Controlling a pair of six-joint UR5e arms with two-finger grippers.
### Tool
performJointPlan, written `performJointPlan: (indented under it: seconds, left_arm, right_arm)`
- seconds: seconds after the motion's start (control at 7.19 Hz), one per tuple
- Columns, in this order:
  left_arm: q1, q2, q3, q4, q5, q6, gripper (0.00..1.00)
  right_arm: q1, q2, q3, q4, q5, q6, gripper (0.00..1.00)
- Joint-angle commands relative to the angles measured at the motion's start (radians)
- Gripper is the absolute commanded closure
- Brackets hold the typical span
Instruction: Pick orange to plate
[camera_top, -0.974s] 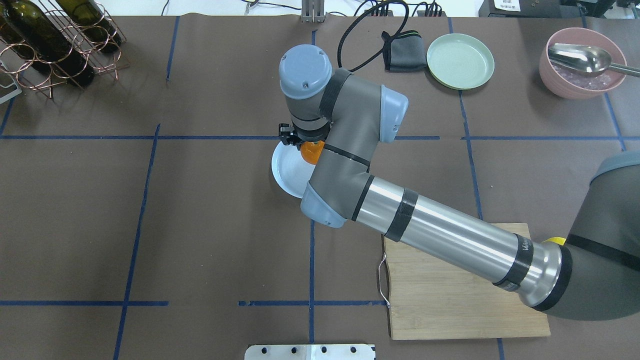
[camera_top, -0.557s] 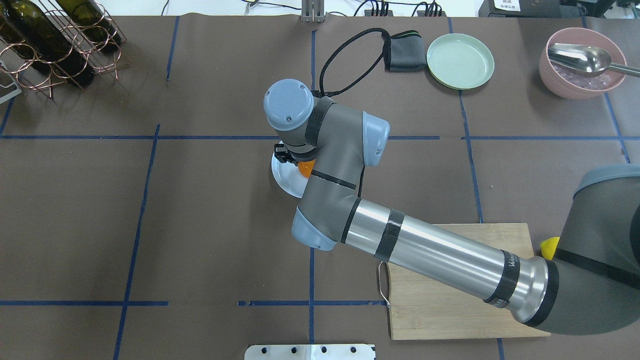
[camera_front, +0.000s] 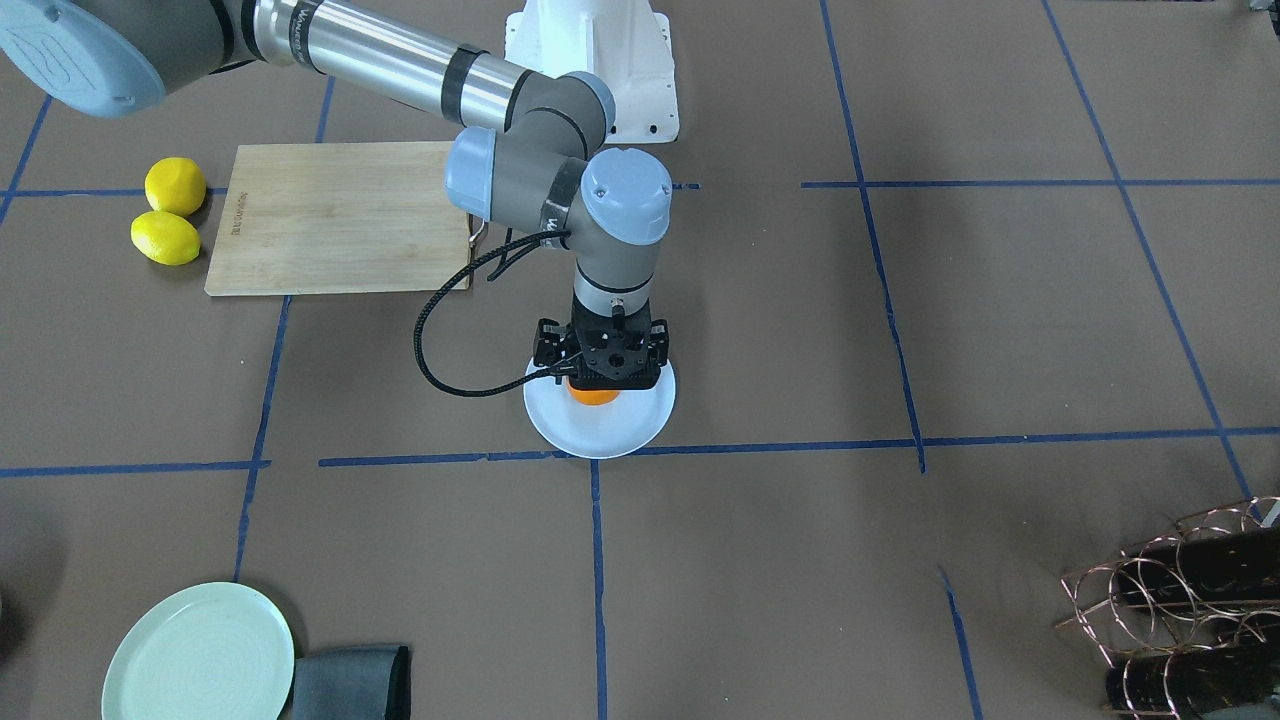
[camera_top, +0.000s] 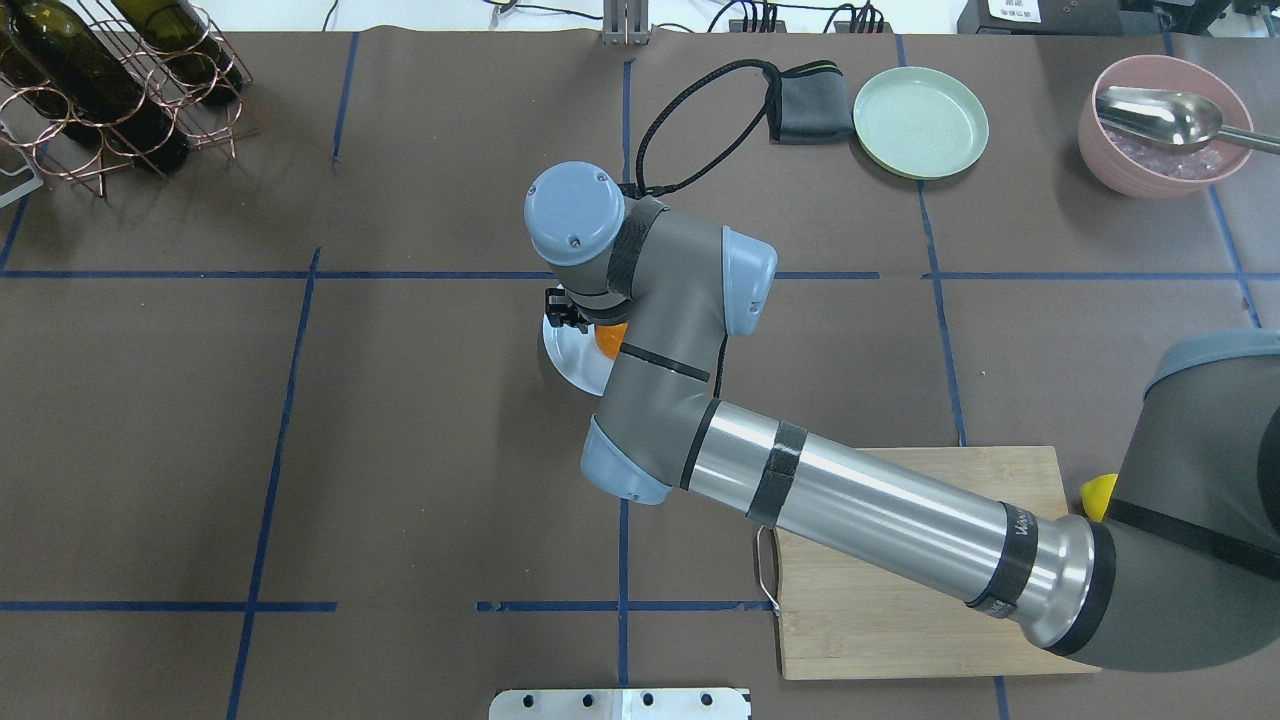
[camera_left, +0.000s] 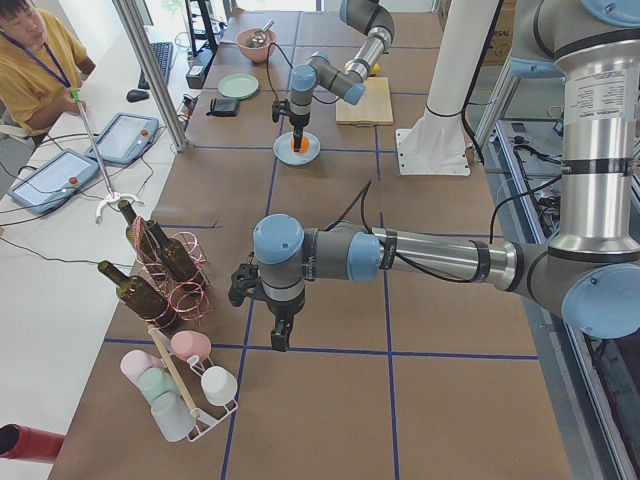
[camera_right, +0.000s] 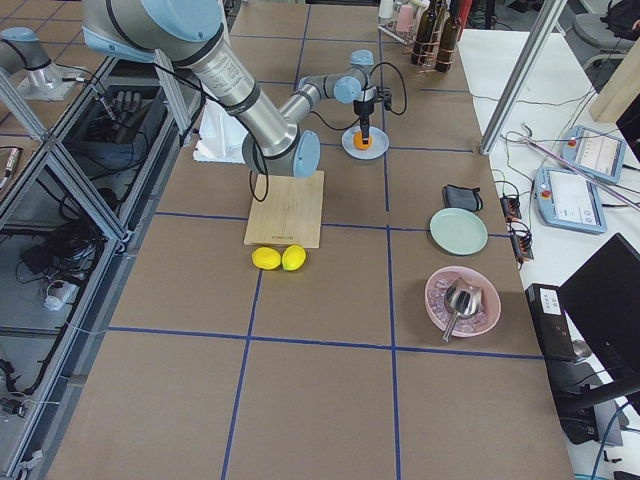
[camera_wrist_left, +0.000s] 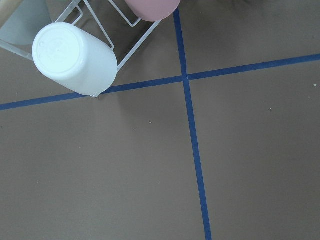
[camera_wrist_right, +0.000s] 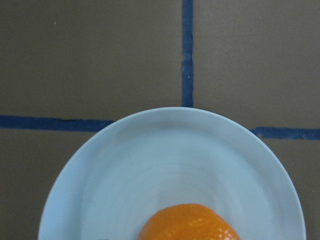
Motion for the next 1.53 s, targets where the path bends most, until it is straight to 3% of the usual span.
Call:
performJointPlan:
  seconds: [0.0, 0.14, 0.56, 0.83, 0.97, 1.11, 1.39]
  left_arm:
    - [0.000, -0.001, 0.004, 0.001, 0.000, 0.000, 0.00]
    - [0.002, -0.001, 0.017, 0.001, 0.000, -0.001, 0.00]
    - [0.000, 0.001, 0.027, 0.003, -0.002, -0.003, 0.00]
    - [-0.005, 0.042, 0.002, -0.004, -0.006, 0.006, 0.00]
    - [-0.008, 0.054, 0.004, -0.019, -0.059, 0.056, 0.00]
    - [-0.008, 0.063, 0.005, -0.019, -0.118, 0.104, 0.00]
    - [-0.014, 0.059, -0.010, -0.013, -0.121, 0.101, 0.00]
  right_arm:
    - [0.081, -0.010, 0.034, 0.004, 0.066, -0.076, 0.00]
    - [0.139, -0.063, 0.103, -0.028, 0.144, -0.142, 0.00]
    - [0.382, -0.409, 0.511, -0.173, 0.354, -0.546, 0.00]
    - [0.556, -0.572, 0.634, -0.281, 0.433, -0.893, 0.00]
    - [0.666, -0.673, 0.656, -0.286, 0.449, -1.091, 0.00]
    - [0.769, -0.743, 0.645, -0.289, 0.531, -1.244, 0.00]
    - [0.934, -0.881, 0.636, -0.281, 0.579, -1.385, 0.00]
